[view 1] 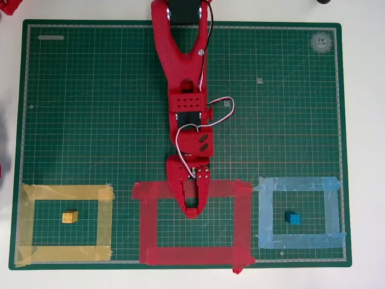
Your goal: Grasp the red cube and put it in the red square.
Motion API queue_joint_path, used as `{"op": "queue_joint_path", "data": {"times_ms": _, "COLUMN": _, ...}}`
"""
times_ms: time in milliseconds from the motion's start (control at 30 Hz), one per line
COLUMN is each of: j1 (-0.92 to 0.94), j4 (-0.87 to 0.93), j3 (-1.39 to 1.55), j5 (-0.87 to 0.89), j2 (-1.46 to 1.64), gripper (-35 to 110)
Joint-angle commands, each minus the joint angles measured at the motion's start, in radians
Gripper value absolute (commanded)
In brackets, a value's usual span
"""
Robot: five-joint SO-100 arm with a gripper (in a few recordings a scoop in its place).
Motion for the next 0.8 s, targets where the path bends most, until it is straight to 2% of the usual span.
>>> {"op": "queue_joint_path", "data": {"times_ms": 0, "j1": -0.008, "j4": 0.003, "j3": -0.058, "j5": -0.003, "j2": 0.014, "gripper": -2}}
{"op": "queue_joint_path", "data": {"times_ms": 767, "j1": -0.002, "j4": 0.000, "j3": -0.043, "j5": -0.011, "j2": -0.002, "gripper": -2}}
